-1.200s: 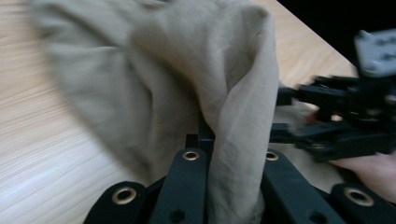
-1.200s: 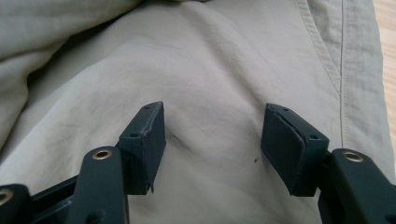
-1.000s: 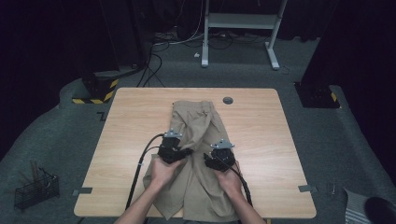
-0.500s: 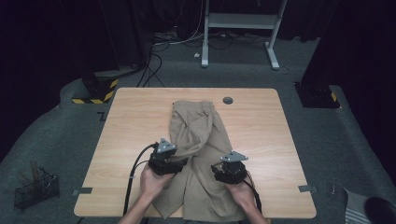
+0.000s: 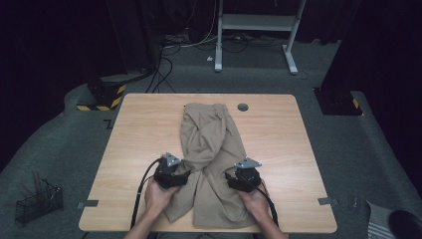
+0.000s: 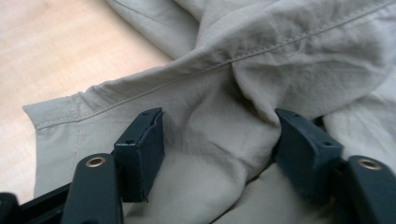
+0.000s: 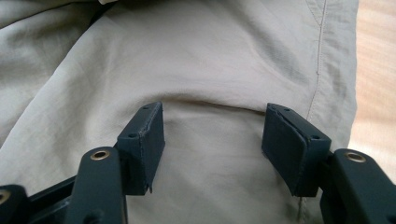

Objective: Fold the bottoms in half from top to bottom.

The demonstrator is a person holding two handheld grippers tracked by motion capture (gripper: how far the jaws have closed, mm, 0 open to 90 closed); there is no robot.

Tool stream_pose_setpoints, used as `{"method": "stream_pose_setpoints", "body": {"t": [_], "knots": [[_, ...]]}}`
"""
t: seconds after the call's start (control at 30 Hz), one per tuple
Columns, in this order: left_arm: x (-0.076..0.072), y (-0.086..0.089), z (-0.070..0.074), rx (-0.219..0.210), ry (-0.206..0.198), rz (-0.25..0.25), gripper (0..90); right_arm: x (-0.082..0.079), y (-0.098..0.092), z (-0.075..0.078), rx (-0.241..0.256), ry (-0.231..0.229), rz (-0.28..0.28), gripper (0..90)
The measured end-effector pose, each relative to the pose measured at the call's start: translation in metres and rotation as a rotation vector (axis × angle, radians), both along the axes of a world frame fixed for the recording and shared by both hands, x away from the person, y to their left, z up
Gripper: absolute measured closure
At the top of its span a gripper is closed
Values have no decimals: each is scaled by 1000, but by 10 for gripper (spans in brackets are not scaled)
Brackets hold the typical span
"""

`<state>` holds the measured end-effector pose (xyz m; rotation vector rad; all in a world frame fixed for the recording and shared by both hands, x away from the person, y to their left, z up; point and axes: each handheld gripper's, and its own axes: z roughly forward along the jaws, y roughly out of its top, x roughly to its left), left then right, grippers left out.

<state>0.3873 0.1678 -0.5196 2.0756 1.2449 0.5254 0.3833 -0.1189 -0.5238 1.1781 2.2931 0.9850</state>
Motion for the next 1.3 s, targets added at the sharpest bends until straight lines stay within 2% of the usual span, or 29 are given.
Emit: {"method": "stream_pose_setpoints", "body": {"t": [0.1, 0.13, 0.2, 0.23, 0.3, 0.4, 0.53, 0.6, 0.67, 0.73, 0.77, 0.8, 0.87, 0.97, 1.07, 1.13, 1.2, 1.3], "knots": [[21, 6, -1, -8, -12, 40, 352, 19, 8, 0, 0, -2, -35, 388], [26, 8, 0, -5, -12, 46, 381, 24, 11, 0, 1, 0, -47, 389], [33, 12, 2, -1, 0, 60, 502, 31, 15, 0, 1, 0, -55, 388], [35, 15, 4, 5, 7, 66, 596, 34, 17, 0, -1, -1, -54, 389], [36, 22, 7, -12, 22, 82, 742, 35, 18, 0, 0, 0, -56, 389], [24, 29, 18, -67, -15, 85, 838, 35, 18, 0, -3, -2, -56, 389], [-2, 24, 42, -150, -81, 30, 849, 35, 19, 0, -4, -3, -56, 389], [-14, 13, 50, -159, -110, -16, 848, 35, 19, 0, -7, -8, -55, 389], [-22, -5, 50, -114, -121, -84, 840, 34, 19, 0, -10, -11, -55, 390], [-26, -25, 38, -35, -104, -160, 828, 34, 19, 0, -3, -4, -52, 391], [-25, -31, 31, -16, -89, -172, 827, 34, 18, 0, 2, 1, -41, 380], [-24, -34, 26, -8, -78, -176, 827, 33, 17, 0, 6, 7, -36, 376], [-20, -36, 16, -21, -48, -165, 830, 29, 15, 2, 8, 19, -44, 337], [-15, -33, 11, -17, -33, -143, 840, 12, 9, 6, 25, 11, -10, 352], [-8, -28, 6, -18, -18, -120, 846, -4, 2, 6, -18, 7, 23, 376], [-2, -23, 5, -43, -6, -102, 848, -8, -1, 3, -19, 29, 32, 388], [7, -18, 5, -41, -3, -90, 849, -8, -4, 2, -11, 13, 34, 395], [17, -14, 6, -46, 11, -71, 850, -2, 2, 0, 1, -4, 29, 395]]}}
